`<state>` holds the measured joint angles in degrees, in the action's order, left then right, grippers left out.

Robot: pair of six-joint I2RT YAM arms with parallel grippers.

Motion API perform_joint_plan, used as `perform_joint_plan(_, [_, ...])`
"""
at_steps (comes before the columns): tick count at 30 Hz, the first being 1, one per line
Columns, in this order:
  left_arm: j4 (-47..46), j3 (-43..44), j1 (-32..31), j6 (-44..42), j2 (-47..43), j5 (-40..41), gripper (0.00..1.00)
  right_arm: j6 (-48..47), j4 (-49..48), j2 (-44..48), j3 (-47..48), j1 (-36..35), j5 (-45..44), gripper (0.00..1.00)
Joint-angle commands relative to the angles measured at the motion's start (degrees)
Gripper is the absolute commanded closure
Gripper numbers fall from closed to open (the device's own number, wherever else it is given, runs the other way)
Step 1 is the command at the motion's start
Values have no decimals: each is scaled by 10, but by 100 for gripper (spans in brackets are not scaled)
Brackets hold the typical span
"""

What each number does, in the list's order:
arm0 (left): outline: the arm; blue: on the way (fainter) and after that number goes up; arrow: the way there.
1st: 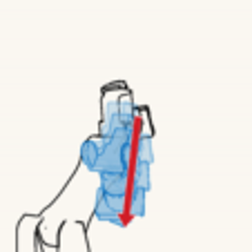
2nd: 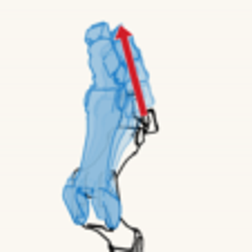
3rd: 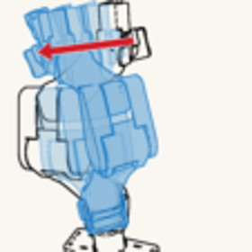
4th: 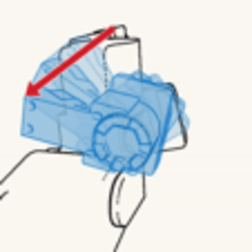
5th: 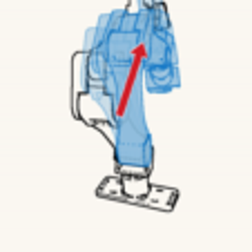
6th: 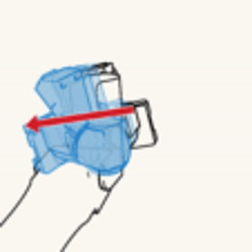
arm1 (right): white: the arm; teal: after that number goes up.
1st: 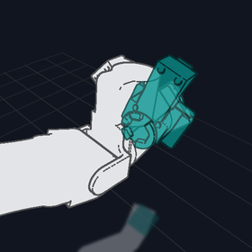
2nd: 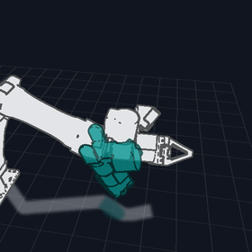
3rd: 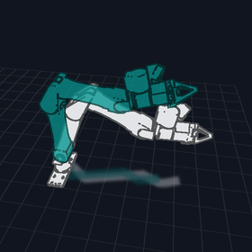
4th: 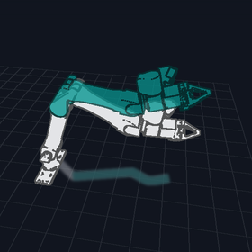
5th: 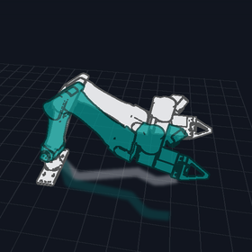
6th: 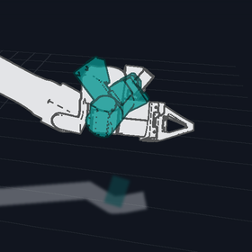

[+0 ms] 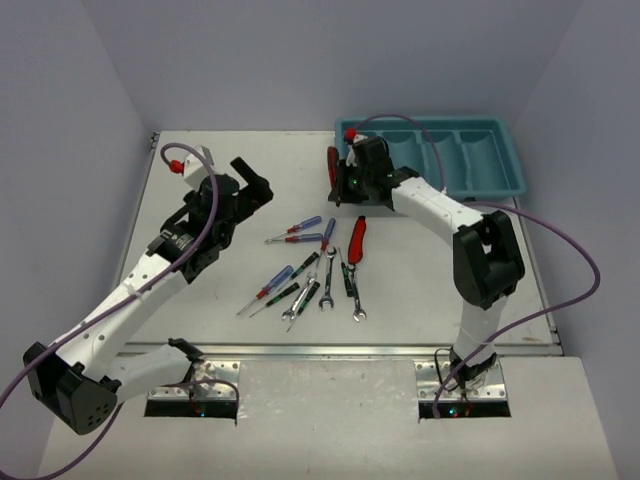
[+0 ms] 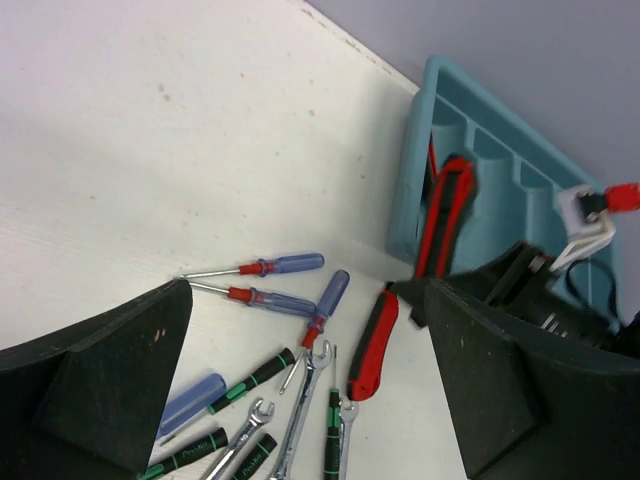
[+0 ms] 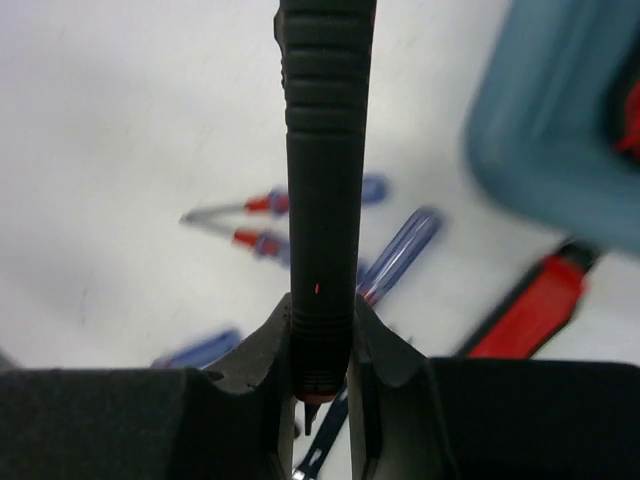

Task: Sort the tools into containers

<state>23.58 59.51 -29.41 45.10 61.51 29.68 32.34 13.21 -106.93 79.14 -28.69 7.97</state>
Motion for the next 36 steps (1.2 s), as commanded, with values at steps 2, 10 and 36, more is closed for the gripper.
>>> perform_joint_plan(2, [23, -27, -2, -50, -21, 19, 0, -76, 124, -96, 194, 63, -132, 100])
perform_joint_plan(10, [54, -32, -2, -108, -35, -7, 0, -135, 216, -264, 464, 102, -148, 100])
perform_joint_plan(36, [122, -100, -2, -209, -84, 72, 0, -39, 138, 37, 2, -11, -165, 27])
